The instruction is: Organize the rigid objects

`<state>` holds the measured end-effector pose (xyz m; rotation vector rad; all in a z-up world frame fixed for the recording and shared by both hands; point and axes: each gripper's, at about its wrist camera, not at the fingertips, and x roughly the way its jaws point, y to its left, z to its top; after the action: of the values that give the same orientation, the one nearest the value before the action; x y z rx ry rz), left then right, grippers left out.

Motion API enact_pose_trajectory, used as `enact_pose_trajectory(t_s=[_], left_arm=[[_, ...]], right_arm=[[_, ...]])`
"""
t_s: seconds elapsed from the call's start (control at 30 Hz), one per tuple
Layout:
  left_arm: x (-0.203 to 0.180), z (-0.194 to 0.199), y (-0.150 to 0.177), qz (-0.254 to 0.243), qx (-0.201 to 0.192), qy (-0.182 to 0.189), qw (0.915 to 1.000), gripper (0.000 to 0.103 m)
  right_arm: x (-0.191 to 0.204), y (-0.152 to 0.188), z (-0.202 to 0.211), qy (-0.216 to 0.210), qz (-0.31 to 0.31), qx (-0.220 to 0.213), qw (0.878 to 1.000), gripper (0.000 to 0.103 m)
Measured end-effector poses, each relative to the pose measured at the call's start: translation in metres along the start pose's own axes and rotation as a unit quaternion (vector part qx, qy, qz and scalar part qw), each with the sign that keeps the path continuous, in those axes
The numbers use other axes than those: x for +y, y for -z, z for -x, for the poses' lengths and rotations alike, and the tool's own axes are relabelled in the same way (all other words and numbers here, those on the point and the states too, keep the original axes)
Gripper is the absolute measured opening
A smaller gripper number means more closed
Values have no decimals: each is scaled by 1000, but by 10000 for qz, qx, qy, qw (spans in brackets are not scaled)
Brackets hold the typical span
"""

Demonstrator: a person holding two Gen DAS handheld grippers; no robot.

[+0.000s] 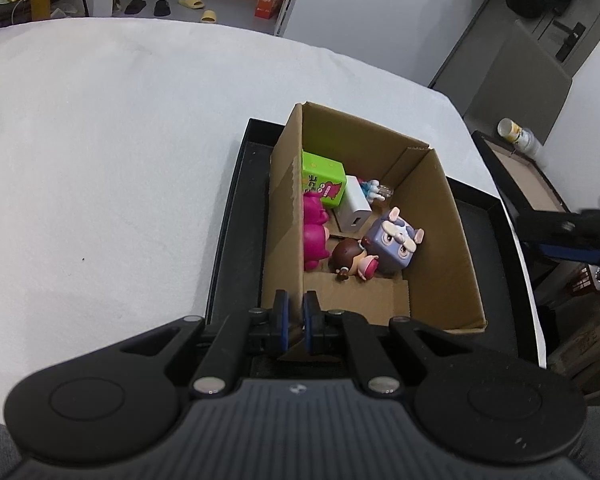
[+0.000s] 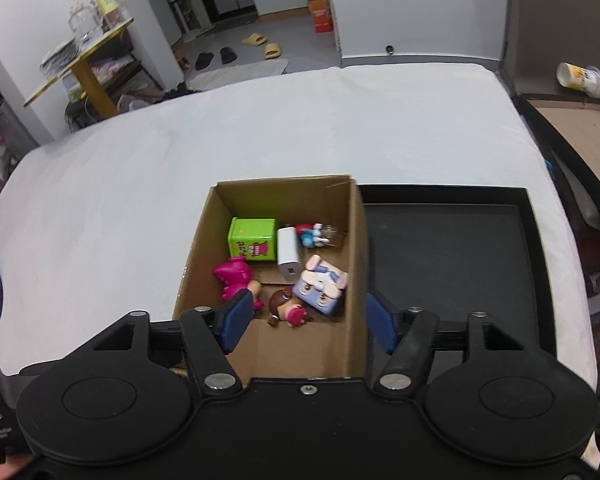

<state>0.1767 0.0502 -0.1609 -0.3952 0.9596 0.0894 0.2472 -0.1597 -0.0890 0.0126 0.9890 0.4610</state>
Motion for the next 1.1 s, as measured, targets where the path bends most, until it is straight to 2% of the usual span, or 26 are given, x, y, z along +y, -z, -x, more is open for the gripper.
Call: enact_pose_trajectory(t_s=[0.23,0.3,0.63,0.7,0.77,0.87,0.97,1.1], left_arm=[[-7,5,-8,-101,178,-201,9996,7],[-9,10,-11,-142,169,-246,9995,8],[-20,46,-22,-271,145,-293,9991,16],[-24,53,-22,-357,108,-325,9988,23],[-27,60,-21,-405,71,-393,9984,38],[-29,72,-20,-415,-32,-403,9983,52],[-29,83,-19,-422,-87,-407,9982,61],[-30,99,-18,-383,-190,-445,9981,73]], right_arm=[[-25,11,19,25,-299,-183,9994,73],[-31,14,24,33,-395,-239,9989,83],[-54,27,47,-11,-750,-521,9958,91],[-57,30,51,-24,-819,-570,9950,94],[-57,32,55,-25,-842,-626,9945,94],[-59,35,60,-51,-893,-667,9938,98],[-60,40,68,-39,-921,-759,9928,103],[-60,44,80,-9,-948,-875,9916,103]])
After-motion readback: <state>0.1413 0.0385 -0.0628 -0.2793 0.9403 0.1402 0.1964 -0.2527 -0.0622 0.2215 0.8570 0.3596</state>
